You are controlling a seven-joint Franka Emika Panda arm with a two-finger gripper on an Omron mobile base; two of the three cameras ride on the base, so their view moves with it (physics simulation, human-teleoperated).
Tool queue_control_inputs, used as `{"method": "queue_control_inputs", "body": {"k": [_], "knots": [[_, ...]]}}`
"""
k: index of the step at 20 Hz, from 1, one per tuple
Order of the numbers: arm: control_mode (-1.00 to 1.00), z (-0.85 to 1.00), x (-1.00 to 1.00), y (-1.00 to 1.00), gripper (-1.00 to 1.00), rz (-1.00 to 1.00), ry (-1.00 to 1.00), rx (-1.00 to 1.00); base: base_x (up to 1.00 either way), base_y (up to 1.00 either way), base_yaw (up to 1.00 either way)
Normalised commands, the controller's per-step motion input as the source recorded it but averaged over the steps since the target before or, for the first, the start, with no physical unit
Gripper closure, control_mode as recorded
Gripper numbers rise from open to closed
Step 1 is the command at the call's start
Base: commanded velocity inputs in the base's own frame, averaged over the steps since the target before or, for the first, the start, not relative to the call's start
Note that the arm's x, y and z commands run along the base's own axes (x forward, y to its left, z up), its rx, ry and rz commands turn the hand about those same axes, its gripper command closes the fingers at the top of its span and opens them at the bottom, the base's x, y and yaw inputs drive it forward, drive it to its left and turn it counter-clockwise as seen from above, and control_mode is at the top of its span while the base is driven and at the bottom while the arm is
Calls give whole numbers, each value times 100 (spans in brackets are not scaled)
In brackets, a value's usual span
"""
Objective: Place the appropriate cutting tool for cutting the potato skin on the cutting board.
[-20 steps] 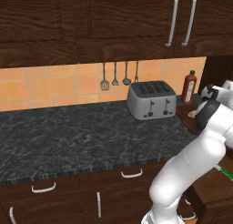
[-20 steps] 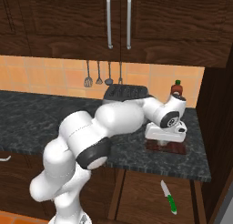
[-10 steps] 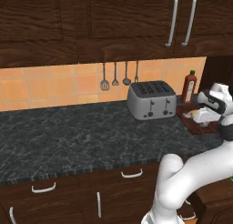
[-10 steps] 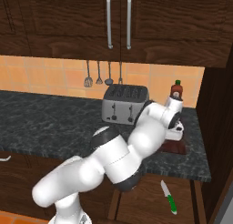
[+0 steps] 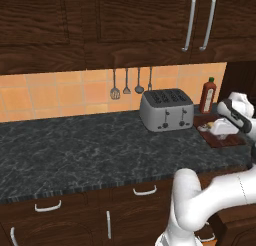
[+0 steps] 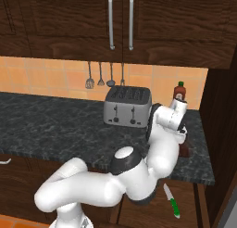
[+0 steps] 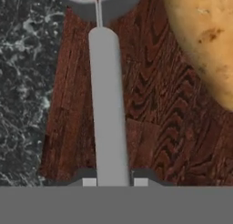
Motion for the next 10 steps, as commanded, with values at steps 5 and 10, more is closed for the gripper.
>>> {"method": "queue_control_inputs", "body": {"k": [5, 10], "knots": [[-100, -7, -1, 17, -100, 0, 0, 0, 0, 0, 0], [-100, 30, -36, 2, -100, 0, -5, 0, 0, 0, 0]]}}
